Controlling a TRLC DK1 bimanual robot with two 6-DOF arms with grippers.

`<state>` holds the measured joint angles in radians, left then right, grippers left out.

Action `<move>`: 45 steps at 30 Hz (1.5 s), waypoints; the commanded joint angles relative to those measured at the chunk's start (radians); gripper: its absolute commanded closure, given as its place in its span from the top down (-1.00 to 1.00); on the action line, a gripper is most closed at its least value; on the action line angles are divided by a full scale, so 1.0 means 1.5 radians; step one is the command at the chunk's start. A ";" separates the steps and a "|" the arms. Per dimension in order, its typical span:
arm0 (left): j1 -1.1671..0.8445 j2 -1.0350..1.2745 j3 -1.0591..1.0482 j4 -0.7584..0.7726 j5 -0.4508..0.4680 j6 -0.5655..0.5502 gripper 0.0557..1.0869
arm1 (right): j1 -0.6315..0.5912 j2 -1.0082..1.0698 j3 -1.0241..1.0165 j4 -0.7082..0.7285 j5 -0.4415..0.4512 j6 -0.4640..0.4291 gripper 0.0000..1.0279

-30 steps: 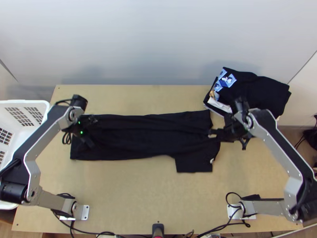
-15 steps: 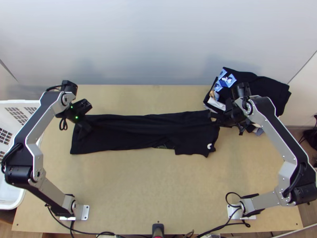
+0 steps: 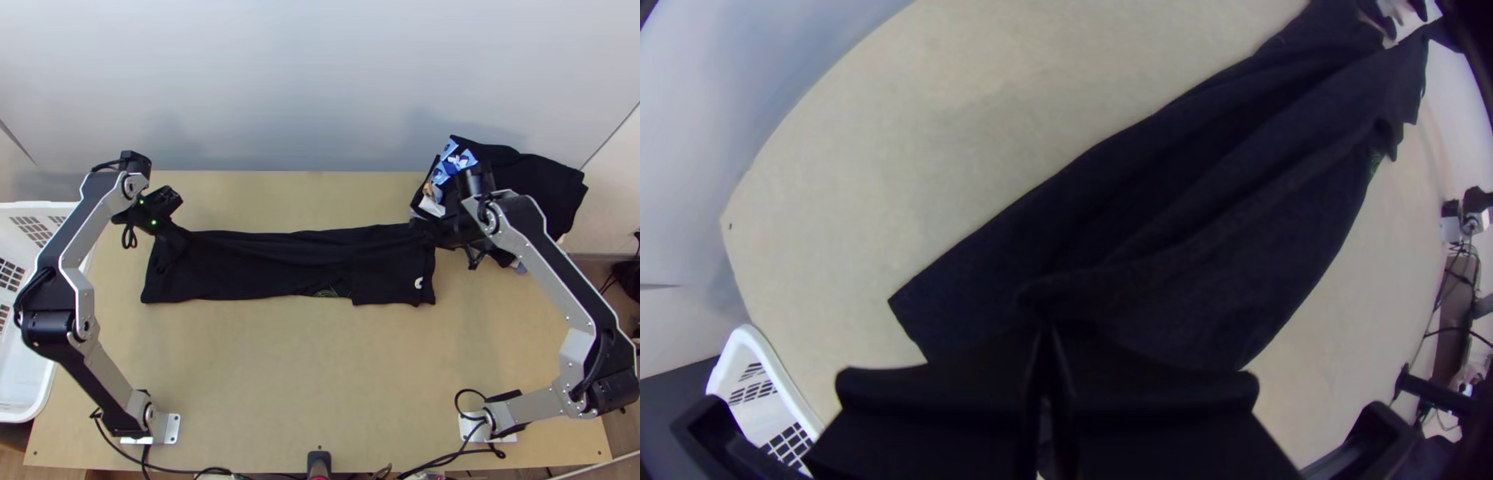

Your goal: Fold the t-shirt

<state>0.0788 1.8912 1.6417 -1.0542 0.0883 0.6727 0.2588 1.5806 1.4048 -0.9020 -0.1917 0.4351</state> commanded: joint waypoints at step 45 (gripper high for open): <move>0.041 0.105 0.025 0.000 0.027 -0.046 -0.92 | 0.047 0.118 -0.086 0.371 0.229 -0.004 -0.94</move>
<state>0.1383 2.0457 1.6806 -1.0588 0.1280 0.6235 0.3237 1.7489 1.3087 -0.4030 0.1120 0.4320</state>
